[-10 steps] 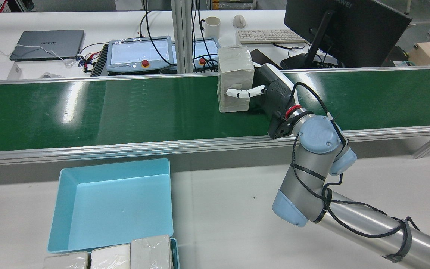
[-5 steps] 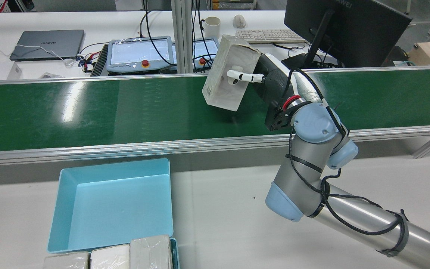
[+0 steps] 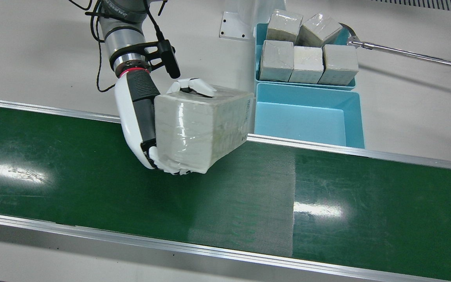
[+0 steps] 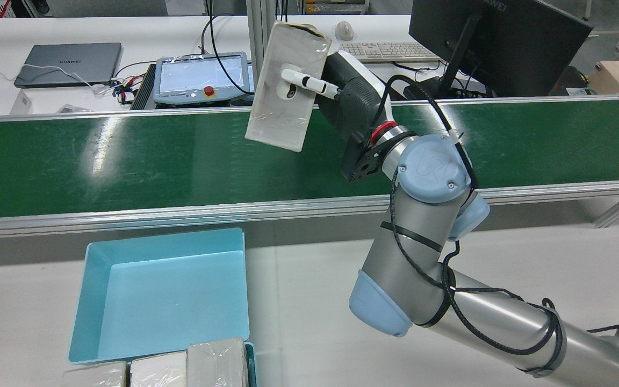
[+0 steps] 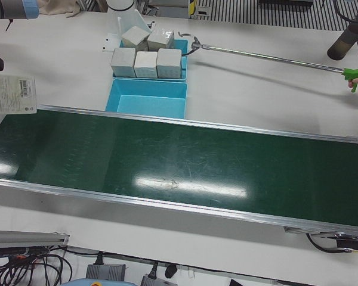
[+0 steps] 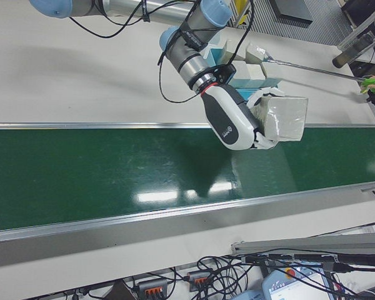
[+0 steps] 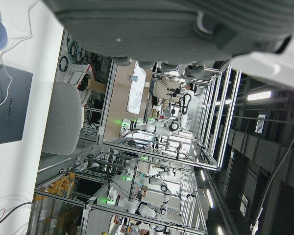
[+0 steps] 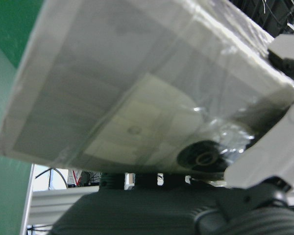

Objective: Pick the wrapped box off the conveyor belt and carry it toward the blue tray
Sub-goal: 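Carry the box with the right hand toward the light-blue tray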

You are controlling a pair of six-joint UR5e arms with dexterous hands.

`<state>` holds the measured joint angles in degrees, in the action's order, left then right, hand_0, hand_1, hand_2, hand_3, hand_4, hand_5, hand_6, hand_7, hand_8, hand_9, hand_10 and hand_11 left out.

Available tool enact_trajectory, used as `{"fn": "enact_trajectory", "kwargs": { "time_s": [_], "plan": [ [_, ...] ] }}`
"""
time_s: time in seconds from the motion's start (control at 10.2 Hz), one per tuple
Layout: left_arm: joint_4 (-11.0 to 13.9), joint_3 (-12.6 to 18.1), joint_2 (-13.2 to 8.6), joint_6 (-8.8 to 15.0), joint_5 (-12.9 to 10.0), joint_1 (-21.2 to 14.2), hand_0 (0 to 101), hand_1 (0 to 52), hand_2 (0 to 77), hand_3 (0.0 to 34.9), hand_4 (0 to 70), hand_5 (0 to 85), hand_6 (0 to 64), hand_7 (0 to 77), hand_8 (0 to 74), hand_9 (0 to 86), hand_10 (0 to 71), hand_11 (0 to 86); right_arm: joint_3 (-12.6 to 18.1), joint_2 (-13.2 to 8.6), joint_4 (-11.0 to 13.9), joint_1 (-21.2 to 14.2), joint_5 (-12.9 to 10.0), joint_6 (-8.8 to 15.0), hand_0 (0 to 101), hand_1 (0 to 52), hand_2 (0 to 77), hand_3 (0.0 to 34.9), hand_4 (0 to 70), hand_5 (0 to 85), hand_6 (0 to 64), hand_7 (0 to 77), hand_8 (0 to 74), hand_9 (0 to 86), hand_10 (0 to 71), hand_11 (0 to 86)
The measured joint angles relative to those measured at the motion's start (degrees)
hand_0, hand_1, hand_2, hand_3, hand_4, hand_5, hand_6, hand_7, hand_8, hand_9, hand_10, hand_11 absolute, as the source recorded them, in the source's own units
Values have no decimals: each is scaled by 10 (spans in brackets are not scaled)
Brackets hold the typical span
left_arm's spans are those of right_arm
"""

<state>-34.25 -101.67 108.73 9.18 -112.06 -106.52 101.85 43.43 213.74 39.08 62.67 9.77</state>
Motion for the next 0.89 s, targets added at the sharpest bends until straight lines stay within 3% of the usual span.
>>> {"fn": "enact_trajectory", "kwargs": {
  "time_s": [0.49, 0.89],
  "plan": [
    [0, 0, 0, 0, 0, 0, 0, 0, 11, 0, 0, 11, 5, 5, 5, 5, 5, 5, -4, -25, -1, -104, -23, 7, 432, 11, 485, 7, 322, 802, 524, 704, 622, 704, 573, 698],
    [0, 0, 0, 0, 0, 0, 0, 0, 11, 0, 0, 11, 5, 5, 5, 5, 5, 5, -9, -39, -4, -141, -21, 3, 462, 11, 485, 7, 344, 796, 540, 693, 573, 687, 518, 704]
  ]
}}
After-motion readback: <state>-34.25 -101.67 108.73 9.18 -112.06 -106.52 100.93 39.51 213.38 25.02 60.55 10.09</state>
